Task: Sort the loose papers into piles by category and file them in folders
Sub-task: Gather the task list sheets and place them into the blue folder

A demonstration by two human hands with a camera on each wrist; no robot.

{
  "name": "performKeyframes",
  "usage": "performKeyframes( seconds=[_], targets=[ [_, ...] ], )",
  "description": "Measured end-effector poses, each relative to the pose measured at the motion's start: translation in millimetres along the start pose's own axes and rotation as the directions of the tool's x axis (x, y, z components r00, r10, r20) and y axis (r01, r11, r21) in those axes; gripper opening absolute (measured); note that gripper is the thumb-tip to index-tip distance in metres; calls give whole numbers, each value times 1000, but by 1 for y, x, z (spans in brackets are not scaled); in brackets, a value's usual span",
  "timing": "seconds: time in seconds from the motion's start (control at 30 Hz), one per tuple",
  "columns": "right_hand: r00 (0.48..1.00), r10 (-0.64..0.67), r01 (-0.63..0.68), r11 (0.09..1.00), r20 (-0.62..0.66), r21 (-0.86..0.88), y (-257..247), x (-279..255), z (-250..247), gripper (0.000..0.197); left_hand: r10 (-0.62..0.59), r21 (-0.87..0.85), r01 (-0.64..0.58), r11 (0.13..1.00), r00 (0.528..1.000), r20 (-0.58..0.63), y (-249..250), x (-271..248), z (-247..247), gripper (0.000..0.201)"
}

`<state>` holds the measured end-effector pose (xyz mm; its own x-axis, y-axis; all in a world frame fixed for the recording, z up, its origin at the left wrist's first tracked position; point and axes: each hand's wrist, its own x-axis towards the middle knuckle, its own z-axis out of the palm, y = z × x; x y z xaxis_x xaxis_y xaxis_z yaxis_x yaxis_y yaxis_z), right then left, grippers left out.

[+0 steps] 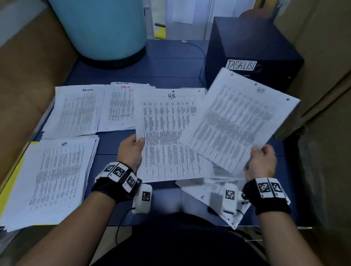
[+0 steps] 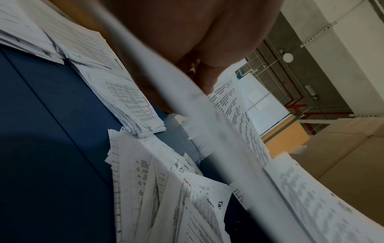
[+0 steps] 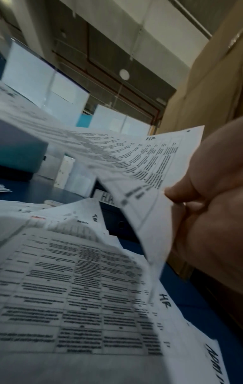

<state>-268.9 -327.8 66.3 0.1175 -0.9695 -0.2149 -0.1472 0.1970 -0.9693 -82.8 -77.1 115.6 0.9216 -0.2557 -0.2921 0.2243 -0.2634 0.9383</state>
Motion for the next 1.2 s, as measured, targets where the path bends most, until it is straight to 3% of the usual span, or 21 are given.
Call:
performKeyframes(
  seconds=[0.1,0.23,0.37,0.47,0.67,0.8,0.87,0.97,1.03,1.17,1.2],
  targets=[
    [999,23,-22,999,-35,32,-1,9,-9,20,4,32,-3,999,1000,-17,-3,4,0,26],
    [986,-17,11,999,164,38,-6,-2,3,26,18,10,-18,1000,1000,7,-11,13,2,22],
    [898,-5,53,994,439,-97,-2,-21,27,24,11,32,-14,999,996,92,-21,23,2,23],
    [829,59,53,982,557,-183,3,-32,45,18,-1,32,-3,999,993,118,-18,21,0,23],
    [787,46,135,960,615,-245,3,-53,80,15,-25,48,25,999,1000,7,-15,15,-31,38],
    [783,-9,182,960,621,-215,2,-74,117,9,3,299,-35,954,994,107,-28,24,-66,23],
    [775,5,155,968,632,-197,1,-90,140,14,15,381,-52,923,995,100,-35,36,-85,36],
    [752,95,11,988,653,-156,7,-116,175,26,46,384,-51,922,999,22,-45,54,-121,38],
    [687,168,-37,980,707,-197,10,-133,194,22,67,350,-52,935,997,-32,-50,67,-148,36],
    [442,335,47,918,832,-394,21,-170,234,17,24,239,9,971,991,-132,-59,100,-200,34],
    [424,342,59,914,838,-402,25,-176,246,20,9,227,23,974,990,-140,-60,107,-212,35]
  ],
)
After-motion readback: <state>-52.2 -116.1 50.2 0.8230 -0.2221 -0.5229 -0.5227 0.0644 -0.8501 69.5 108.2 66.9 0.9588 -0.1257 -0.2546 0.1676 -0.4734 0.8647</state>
